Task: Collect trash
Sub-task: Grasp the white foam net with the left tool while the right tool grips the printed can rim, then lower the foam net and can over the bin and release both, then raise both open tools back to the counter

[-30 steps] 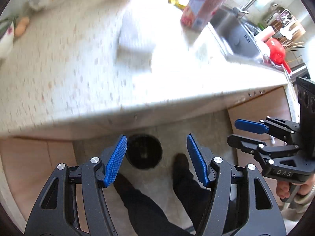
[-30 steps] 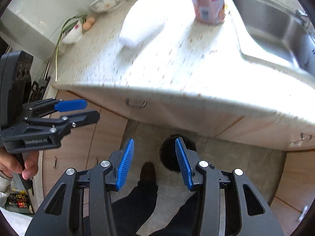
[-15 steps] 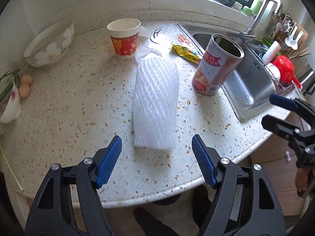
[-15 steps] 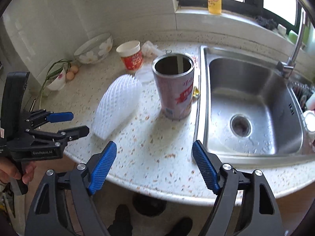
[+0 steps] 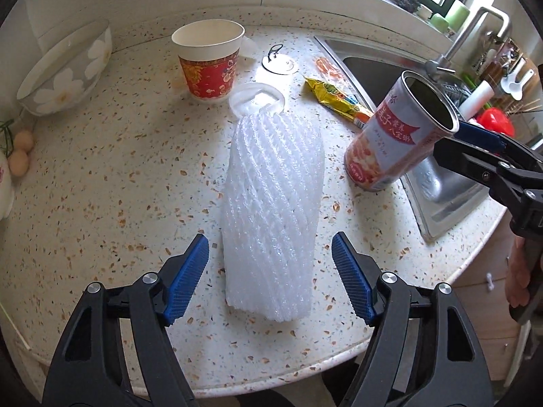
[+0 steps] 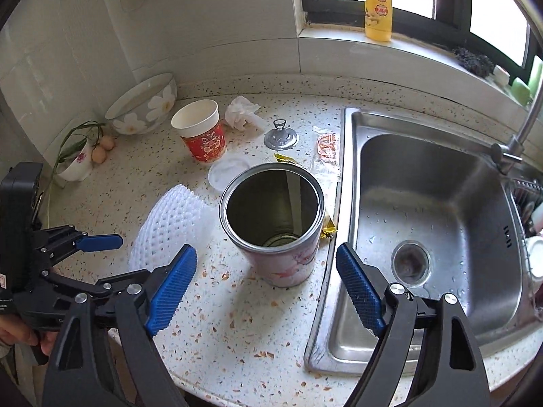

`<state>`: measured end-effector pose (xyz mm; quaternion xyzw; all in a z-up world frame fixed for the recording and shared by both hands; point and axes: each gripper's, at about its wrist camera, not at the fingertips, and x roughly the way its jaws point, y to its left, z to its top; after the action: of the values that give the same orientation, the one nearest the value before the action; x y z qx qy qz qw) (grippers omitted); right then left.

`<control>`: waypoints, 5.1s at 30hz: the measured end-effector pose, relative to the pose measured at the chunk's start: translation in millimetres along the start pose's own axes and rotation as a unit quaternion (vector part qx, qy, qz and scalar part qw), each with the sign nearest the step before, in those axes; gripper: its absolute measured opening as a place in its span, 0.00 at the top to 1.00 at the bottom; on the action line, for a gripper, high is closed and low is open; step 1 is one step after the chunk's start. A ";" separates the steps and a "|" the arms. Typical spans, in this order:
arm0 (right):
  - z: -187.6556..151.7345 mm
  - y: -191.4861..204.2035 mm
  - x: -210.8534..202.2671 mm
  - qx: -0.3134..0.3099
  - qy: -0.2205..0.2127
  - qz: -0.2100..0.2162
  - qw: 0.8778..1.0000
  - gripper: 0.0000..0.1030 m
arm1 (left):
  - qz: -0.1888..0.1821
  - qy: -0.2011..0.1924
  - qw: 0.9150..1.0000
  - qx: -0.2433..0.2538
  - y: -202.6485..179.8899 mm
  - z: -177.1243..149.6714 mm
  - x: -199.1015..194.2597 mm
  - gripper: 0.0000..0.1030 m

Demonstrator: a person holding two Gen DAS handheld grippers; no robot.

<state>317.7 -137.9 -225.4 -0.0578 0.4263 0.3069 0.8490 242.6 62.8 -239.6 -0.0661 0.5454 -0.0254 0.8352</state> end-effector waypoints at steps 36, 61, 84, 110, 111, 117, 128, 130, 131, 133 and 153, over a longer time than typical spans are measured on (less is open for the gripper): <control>-22.7 16.6 -57.0 -0.003 -0.045 0.020 0.999 0.38 | -0.066 -0.026 0.997 -0.020 -5.6 -30.6 -56.5 0.87; -150.1 89.8 -124.8 -0.045 -0.009 0.102 0.994 0.38 | -0.095 0.043 0.995 -0.001 -26.4 -174.5 -85.0 0.87; -258.4 73.4 -0.8 -0.019 0.072 0.113 0.991 0.38 | -0.059 0.159 0.984 0.051 -30.7 -293.8 153.6 0.73; -389.4 79.5 199.6 -0.014 0.155 0.090 0.984 0.36 | -0.037 0.106 0.993 0.021 16.0 -381.7 233.0 0.28; -388.7 81.7 197.4 -0.018 0.153 0.084 0.985 0.35 | -0.037 0.103 0.994 0.022 14.4 -381.5 232.0 0.28; -379.8 76.2 183.2 -0.022 0.146 0.080 0.986 0.30 | -0.032 0.093 0.995 0.026 12.9 -373.0 228.1 0.27; -359.4 72.6 147.7 -0.021 0.126 0.091 0.988 0.30 | -0.032 0.039 0.999 0.017 5.4 -350.8 196.7 0.27; -352.5 72.3 133.4 -0.021 0.118 0.097 0.988 0.30 | -0.037 0.017 0.999 0.017 2.4 -341.5 180.6 0.27; -348.9 72.1 126.0 -0.021 0.113 0.099 0.988 0.30 | -0.039 0.005 0.999 0.018 0.7 -336.6 171.8 0.27; -340.2 72.5 111.9 -0.023 0.102 0.100 0.989 0.30 | -0.041 -0.017 0.999 0.013 -0.8 -329.8 156.9 0.27; -178.0 66.6 -41.0 -0.057 -0.048 0.095 0.993 0.31 | -0.039 -0.220 0.975 -0.010 0.9 -181.9 -33.0 0.28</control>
<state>138.8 -167.7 -295.5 -0.0502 0.3703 0.4123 0.8309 63.0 52.5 -281.9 -0.0995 0.3458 -0.0370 0.9323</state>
